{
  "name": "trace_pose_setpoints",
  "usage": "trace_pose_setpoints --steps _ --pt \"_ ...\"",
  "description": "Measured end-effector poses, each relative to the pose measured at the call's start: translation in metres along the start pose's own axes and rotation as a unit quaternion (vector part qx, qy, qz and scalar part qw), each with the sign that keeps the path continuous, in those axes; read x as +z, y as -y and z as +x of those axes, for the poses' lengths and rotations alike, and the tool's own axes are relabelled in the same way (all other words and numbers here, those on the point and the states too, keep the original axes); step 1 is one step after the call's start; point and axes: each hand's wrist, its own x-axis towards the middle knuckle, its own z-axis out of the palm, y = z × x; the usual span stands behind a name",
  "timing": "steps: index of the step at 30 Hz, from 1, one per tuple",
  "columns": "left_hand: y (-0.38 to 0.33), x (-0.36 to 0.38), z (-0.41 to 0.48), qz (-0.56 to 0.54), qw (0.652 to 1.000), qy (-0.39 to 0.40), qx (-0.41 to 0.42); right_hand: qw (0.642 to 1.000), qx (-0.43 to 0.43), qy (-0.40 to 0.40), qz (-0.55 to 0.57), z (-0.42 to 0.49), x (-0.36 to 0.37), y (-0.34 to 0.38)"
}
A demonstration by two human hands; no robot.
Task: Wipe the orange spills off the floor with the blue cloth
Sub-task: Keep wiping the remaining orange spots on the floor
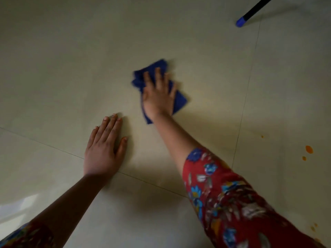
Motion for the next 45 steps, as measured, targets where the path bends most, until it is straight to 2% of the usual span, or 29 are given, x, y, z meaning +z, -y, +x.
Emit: trace_pose_setpoints --steps 3,5,6,8,11,13,15,16,17,18,20,21,22,23,26,27,28,29,31,32,33,34,35,37,38,39,41,43,45 --pt "0.001 0.000 -0.001 0.007 1.000 0.008 0.002 0.989 -0.148 0.018 -0.008 -0.035 0.013 0.022" --pt "0.001 0.000 -0.001 0.010 1.000 0.010 -0.001 0.985 -0.174 0.009 0.004 -0.033 0.010 -0.005" --pt "0.001 0.000 -0.001 0.013 1.000 0.008 -0.002 0.989 -0.149 -0.004 0.010 -0.025 0.006 -0.026" --pt "-0.001 0.000 -0.002 0.015 1.000 0.001 -0.003 1.000 -0.017 -0.026 0.004 -0.009 -0.007 -0.082" --pt "-0.003 0.001 -0.001 0.007 1.000 -0.009 0.000 0.980 0.191 -0.051 0.010 -0.023 -0.031 -0.176" --pt "-0.004 0.001 -0.001 0.006 1.000 -0.010 0.003 0.962 0.264 -0.069 0.020 -0.052 -0.036 -0.206" --pt "-0.005 0.001 0.000 0.004 1.000 -0.009 0.007 0.957 0.280 -0.081 0.008 -0.083 -0.029 -0.199" --pt "-0.004 0.000 0.000 0.003 1.000 -0.008 0.007 0.966 0.244 -0.081 -0.004 -0.101 -0.026 -0.186" --pt "-0.004 -0.001 0.000 -0.001 1.000 -0.007 0.005 0.984 0.166 -0.068 -0.021 -0.122 -0.022 -0.170" --pt "-0.003 -0.002 0.000 -0.006 1.000 -0.006 0.004 0.997 0.047 -0.043 -0.043 -0.145 -0.018 -0.154" --pt "-0.002 -0.002 -0.001 -0.010 1.000 -0.004 -0.001 0.981 -0.180 0.022 -0.074 -0.179 -0.015 -0.144" --pt "-0.002 -0.002 -0.001 -0.012 1.000 -0.005 -0.004 0.969 -0.231 0.044 -0.072 -0.175 -0.018 -0.149" --pt "-0.002 -0.002 -0.001 -0.012 1.000 -0.007 -0.004 0.969 -0.231 0.040 -0.076 -0.160 -0.020 -0.157" --pt "-0.002 -0.001 0.000 -0.011 1.000 -0.008 -0.003 0.979 -0.186 0.022 -0.081 -0.139 -0.021 -0.163" --pt "-0.001 -0.001 0.000 -0.008 1.000 -0.011 -0.007 0.997 0.066 -0.019 -0.035 -0.068 -0.025 -0.162" --pt "-0.002 -0.001 0.001 -0.011 1.000 -0.010 -0.005 0.994 0.108 -0.018 -0.027 -0.056 -0.023 -0.151" --pt "-0.001 -0.001 0.000 -0.015 1.000 -0.011 -0.003 0.994 0.099 -0.020 -0.034 -0.052 -0.020 -0.133" --pt "-0.001 -0.002 0.000 -0.022 1.000 -0.013 -0.004 0.998 0.047 -0.023 -0.043 -0.057 -0.016 -0.114" --pt "0.001 -0.003 0.000 -0.047 0.998 -0.028 -0.020 0.986 -0.157 -0.004 -0.060 -0.083 -0.009 -0.089" --pt "0.001 -0.004 0.000 -0.070 0.996 -0.045 -0.033 0.964 -0.255 0.016 -0.075 -0.093 -0.007 -0.090" --pt "0.004 -0.005 0.000 -0.098 0.992 -0.064 -0.052 0.945 -0.315 0.033 -0.080 -0.094 -0.008 -0.095" --pt "0.004 -0.005 0.000 -0.127 0.985 -0.086 -0.076 0.944 -0.319 0.035 -0.079 -0.086 -0.010 -0.102" --pt "0.006 -0.005 0.000 -0.153 0.977 -0.108 -0.097 0.960 -0.268 0.019 -0.076 -0.071 -0.012 -0.108" --pt "0.005 -0.003 -0.001 -0.188 0.964 -0.141 -0.123 0.996 -0.077 -0.010 -0.046 -0.033 -0.018 -0.110" --pt "0.006 -0.004 0.000 -0.203 0.958 -0.159 -0.128 1.000 0.007 -0.006 -0.029 -0.012 -0.020 -0.100" --pt "0.006 -0.003 0.000 -0.218 0.952 -0.172 -0.131 0.998 0.052 0.003 -0.021 0.005 -0.019 -0.085" --pt "0.008 -0.002 0.000 -0.241 0.942 -0.185 -0.144 0.999 0.031 0.011 -0.017 0.021 -0.013 -0.040" --pt "0.011 -0.002 0.000 -0.256 0.934 -0.197 -0.156 0.997 -0.076 0.028 -0.016 0.012 -0.001 0.008" --pt "0.013 -0.001 0.000 -0.265 0.926 -0.216 -0.159 0.978 -0.203 0.037 -0.018 -0.024 0.012 0.039"
